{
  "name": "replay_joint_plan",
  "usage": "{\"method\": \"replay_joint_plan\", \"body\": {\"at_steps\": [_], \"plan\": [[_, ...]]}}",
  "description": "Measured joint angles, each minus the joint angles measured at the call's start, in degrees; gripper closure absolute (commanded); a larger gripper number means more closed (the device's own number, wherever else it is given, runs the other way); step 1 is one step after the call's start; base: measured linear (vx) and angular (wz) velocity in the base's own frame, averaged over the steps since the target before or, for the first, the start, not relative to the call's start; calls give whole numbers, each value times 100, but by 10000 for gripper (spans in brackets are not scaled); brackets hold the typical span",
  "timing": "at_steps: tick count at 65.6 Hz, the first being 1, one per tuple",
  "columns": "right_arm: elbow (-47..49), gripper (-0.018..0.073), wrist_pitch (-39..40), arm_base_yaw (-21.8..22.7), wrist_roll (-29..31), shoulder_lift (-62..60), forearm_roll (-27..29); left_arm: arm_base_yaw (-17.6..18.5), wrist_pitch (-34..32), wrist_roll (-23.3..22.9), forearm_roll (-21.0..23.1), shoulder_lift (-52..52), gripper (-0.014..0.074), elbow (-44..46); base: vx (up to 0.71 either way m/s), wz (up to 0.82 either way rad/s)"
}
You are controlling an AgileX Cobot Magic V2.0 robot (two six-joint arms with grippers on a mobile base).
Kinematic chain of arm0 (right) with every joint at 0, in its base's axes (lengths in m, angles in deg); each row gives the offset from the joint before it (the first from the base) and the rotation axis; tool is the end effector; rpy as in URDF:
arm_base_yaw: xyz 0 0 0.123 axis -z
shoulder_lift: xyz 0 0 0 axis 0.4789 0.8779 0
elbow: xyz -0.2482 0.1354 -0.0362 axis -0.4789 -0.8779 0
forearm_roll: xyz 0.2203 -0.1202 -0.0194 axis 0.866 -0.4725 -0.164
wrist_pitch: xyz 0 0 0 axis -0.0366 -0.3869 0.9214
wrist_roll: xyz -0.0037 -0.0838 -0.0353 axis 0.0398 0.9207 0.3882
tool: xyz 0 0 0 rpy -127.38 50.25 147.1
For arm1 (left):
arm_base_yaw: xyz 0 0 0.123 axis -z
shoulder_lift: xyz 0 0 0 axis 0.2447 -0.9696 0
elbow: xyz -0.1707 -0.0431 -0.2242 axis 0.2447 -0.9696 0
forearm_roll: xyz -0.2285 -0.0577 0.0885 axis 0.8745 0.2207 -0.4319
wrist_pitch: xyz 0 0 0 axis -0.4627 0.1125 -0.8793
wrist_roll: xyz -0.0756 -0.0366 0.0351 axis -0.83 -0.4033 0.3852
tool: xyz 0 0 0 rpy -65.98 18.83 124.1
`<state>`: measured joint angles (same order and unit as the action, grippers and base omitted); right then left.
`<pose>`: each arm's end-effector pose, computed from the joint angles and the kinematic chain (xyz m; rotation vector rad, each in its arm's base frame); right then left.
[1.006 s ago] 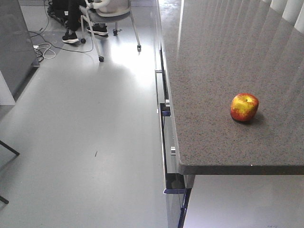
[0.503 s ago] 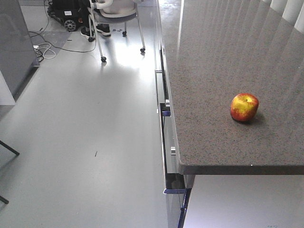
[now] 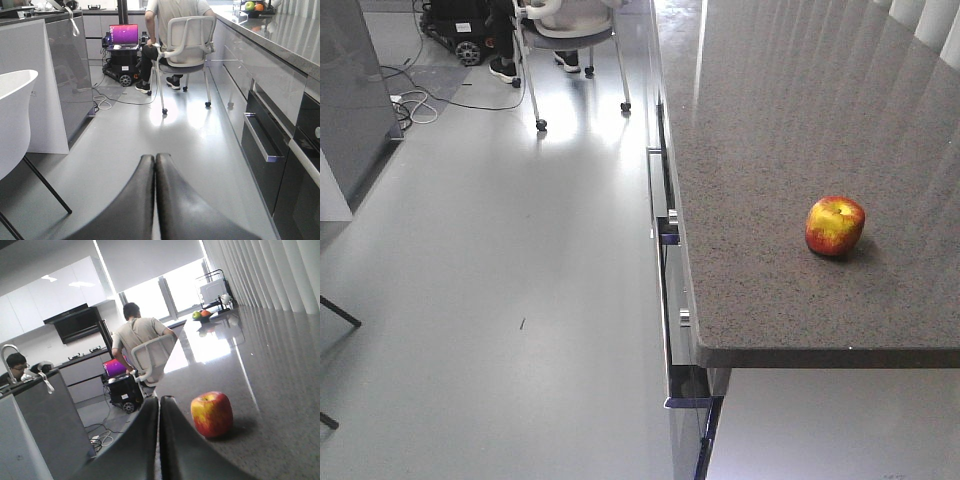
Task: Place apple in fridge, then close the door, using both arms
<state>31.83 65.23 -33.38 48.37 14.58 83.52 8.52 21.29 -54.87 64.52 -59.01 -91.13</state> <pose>0.0521 0.0032 0.2317 0.2130 1.3792 0.3729 0.0555 0.0090 0.1900 -0.1736 1.6608 0.0500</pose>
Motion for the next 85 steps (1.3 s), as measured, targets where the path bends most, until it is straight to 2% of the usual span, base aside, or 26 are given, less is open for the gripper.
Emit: {"method": "replay_joint_plan", "body": {"at_steps": [10, 17, 27, 33, 46, 49, 73, 85], "plan": [[1329, 562, -1041, 0, 52, 54, -130, 0, 0, 0, 0, 0, 602, 0, 0, 0], [2424, 557, -2048, 0, 329, 559, -166, 0, 0, 0, 0, 0, 602, 0, 0, 0], [3699, 473, -3171, 0, 898, 1545, -166, 0, 0, 0, 0, 0, 602, 0, 0, 0], [4207, 338, -3526, 0, 1195, 2019, -166, 0, 0, 0, 0, 0, 602, 0, 0, 0], [4515, -113, -3668, 0, 1384, 2681, -149, 0, 0, 0, 0, 0, 602, 0, 0, 0], [4515, -171, -3668, 0, 1390, 2758, -175, 0, 0, 0, 0, 0, 602, 0, 0, 0], [4522, -146, -3375, 0, 1573, 3468, -334, 0, 0, 0, 0, 0, 602, 0, 0, 0], [4888, -139, -3153, 0, 1481, 4419, -338, 0, 0, 0, 0, 0, 602, 0, 0, 0]]}}
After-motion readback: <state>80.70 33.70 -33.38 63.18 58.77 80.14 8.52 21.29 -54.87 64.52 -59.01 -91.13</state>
